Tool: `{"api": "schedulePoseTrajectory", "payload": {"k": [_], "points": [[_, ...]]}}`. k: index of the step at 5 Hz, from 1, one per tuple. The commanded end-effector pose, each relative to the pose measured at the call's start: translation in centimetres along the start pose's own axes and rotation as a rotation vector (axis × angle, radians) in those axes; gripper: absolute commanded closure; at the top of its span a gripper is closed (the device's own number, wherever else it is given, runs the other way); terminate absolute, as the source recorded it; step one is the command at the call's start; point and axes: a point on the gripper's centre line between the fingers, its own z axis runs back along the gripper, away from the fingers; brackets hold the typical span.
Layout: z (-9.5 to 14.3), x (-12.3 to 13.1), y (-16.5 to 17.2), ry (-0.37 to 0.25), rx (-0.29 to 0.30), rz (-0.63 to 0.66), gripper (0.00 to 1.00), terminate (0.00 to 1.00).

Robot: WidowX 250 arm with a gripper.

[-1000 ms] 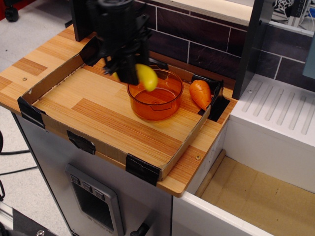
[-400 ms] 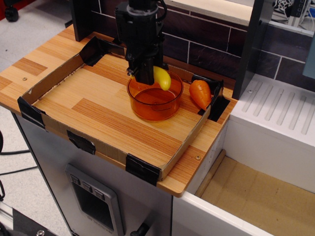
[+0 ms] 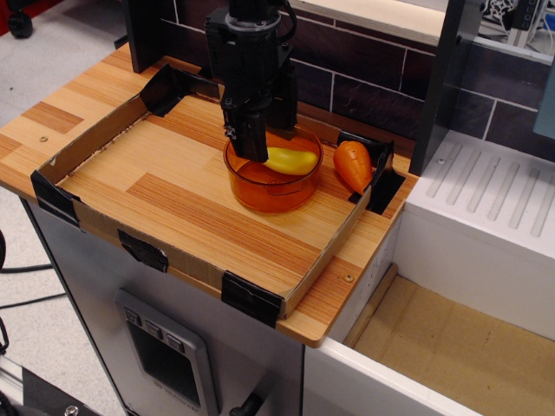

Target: Put banana in pot

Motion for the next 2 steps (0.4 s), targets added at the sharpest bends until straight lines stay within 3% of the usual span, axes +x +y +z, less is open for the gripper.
{"api": "schedulePoseTrajectory", "payload": {"k": [1, 2], "points": [[8.1, 0.3, 2.1, 0.051, -0.123, -0.102, 0.0, 0.0], [9.0, 0.4, 3.3, 0.06, -0.082, -0.215, 0.0, 0.0]]}}
